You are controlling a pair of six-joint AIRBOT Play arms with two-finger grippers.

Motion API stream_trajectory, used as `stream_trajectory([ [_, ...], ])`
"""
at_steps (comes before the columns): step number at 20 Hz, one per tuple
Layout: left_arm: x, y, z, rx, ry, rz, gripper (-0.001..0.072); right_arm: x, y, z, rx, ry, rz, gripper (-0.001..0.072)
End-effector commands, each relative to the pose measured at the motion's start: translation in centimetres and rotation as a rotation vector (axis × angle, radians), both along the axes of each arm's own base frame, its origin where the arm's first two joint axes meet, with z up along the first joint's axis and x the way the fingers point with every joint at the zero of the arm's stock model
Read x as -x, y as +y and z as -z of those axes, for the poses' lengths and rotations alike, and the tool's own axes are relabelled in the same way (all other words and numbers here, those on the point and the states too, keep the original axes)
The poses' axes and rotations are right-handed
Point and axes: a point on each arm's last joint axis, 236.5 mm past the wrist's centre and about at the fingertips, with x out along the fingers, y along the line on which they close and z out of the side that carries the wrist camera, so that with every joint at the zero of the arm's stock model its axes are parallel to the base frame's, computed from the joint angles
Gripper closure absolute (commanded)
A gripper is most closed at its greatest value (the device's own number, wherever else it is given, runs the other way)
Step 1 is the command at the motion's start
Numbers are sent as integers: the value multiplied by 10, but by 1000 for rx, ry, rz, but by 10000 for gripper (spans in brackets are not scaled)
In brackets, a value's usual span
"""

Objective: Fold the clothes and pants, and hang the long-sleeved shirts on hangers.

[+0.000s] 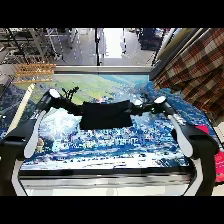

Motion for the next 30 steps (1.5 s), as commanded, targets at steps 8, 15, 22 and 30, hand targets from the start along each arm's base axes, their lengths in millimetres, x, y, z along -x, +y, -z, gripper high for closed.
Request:
stream_trajectory([
  [8, 102, 5, -191, -17, -171, 198, 700, 102, -281, -226, 239, -109, 553, 697],
  [15, 133, -7, -232, -17, -258, 252, 700, 257, -408, -170, 234, 243, 821, 697],
  [22, 128, -18, -226, -14, -284, 281, 699, 405, -404, -71, 282, 788, 830, 697],
  [30, 111, -19, -216, -16, -293, 253, 698, 459, -423, -10, 438, 954, 878, 23],
])
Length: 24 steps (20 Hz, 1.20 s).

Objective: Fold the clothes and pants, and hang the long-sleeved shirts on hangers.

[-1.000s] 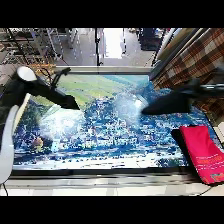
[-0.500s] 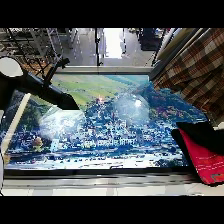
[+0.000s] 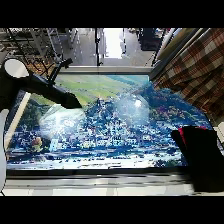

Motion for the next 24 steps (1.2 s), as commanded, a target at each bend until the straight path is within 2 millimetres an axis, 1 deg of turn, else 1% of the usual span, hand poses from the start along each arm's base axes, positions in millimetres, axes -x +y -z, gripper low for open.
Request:
stream_trajectory([
  [1, -4, 4, 3, -6, 1, -11, 698, 5, -35, -11, 141, 23, 29, 21],
  [2, -2, 9, 3, -11, 9, -12, 699, -2, -51, -35, 204, 1, 72, 21],
  [3, -2, 16, 4, -24, 17, -21, 698, -21, -69, -63, 279, -75, 106, 22],
  [4, -6, 30, 7, -61, 16, -64, 698, -54, -86, -99, 365, -231, 117, 23],
  [5, -13, 52, 12, -136, 13, -144, 699, -100, -97, -142, 439, -440, 111, 31],
  [6, -18, 81, 15, -235, 0, -241, 699, -143, -92, -183, 473, -640, 66, 31],
  [7, -22, 117, 12, -353, -27, -359, 699, -184, -73, -222, 470, -833, -14, 31],
  [8, -22, 152, 2, -465, -77, -462, 699, -214, -45, -249, 437, -970, -97, 31],
  [9, -20, 176, -14, -530, -133, -540, 698, -239, -10, -264, 376, -1057, -182, 34],
  [10, -18, 193, -33, -555, -198, -600, 698, -256, 26, -265, 317, -1079, -280, 86],
  [11, -18, 200, -56, -536, -275, -646, 698, -269, 63, -260, 268, -1071, -394, 154],
  [12, -19, 207, -77, -508, -349, -680, 698, -282, 101, -251, 230, -1046, -518, 150],
  [14, -26, 219, -115, -457, -498, -747, 698, -304, 165, -231, 249, -974, -741, 151],
  [15, -31, 226, -129, -439, -554, -775, 698, -316, 194, -224, 299, -952, -850, 151],
  [16, -38, 232, -138, -424, -600, -801, 698, -328, 218, -222, 367, -956, -940, 162],
  [17, -43, 236, -142, -394, -609, -845, 698, -344, 238, -226, 471, -981, -1019, 334],
  [18, -46, 238, -140, -374, -592, -879, 698, -361, 250, -235, 588, -1017, -1075, 572],
  [19, -49, 238, -137, -377, -586, -877, 698, -376, 257, -248, 708, -1060, -1112, 687],
  [20, -51, 238, -133, -381, -578, -875, 698, -391, 262, -263, 817, -1113, -1129, 693],
  [21, -54, 238, -130, -384, -571, -873, 698, -404, 265, -276, 890, -1169, -1128, 691],
  [22, -56, 238, -126, -387, -563, -871, 698, -412, 268, -286, 914, -1223, -1105, 609],
  [23, -59, 238, -123, -390, -556, -870, 698, -418, 270, -292, 923, -1257, -1088, 389],
  [24, -61, 238, -119, -394, -547, -867, 698, -419, 271, -295, 929, -1272, -1081, 238],
])
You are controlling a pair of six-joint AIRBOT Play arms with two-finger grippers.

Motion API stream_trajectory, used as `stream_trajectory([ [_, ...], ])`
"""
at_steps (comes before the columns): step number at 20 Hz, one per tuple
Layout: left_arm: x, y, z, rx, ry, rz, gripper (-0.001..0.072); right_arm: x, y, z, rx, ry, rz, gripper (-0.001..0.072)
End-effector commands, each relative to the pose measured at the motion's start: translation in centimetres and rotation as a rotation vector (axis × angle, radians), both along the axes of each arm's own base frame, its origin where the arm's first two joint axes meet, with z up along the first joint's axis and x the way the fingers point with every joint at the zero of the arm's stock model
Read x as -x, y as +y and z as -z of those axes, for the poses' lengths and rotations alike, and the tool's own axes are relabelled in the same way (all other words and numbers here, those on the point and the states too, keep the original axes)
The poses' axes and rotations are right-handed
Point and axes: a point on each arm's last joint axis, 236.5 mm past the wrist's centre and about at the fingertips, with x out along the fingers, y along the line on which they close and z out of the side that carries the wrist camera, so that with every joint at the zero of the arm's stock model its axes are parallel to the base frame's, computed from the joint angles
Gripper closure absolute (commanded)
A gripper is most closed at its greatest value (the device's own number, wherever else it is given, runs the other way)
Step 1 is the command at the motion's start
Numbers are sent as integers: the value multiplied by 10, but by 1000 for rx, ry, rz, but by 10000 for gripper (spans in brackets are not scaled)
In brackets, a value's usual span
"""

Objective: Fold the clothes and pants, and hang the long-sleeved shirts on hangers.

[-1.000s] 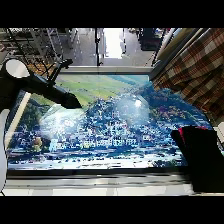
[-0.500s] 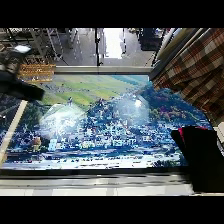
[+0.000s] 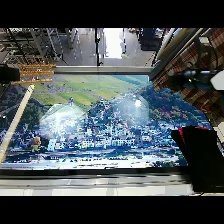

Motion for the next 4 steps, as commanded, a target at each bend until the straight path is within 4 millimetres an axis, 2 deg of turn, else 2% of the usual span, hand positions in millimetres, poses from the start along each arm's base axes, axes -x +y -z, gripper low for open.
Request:
stream_trajectory([
  [1, -11, 4, 7, 2, 2, -15, 698, -24, 16, -36, 74, -193, -19, 181],
  [4, -18, 4, 19, 2, 27, -15, 698, -24, 16, -36, 75, -193, -19, 189],
])
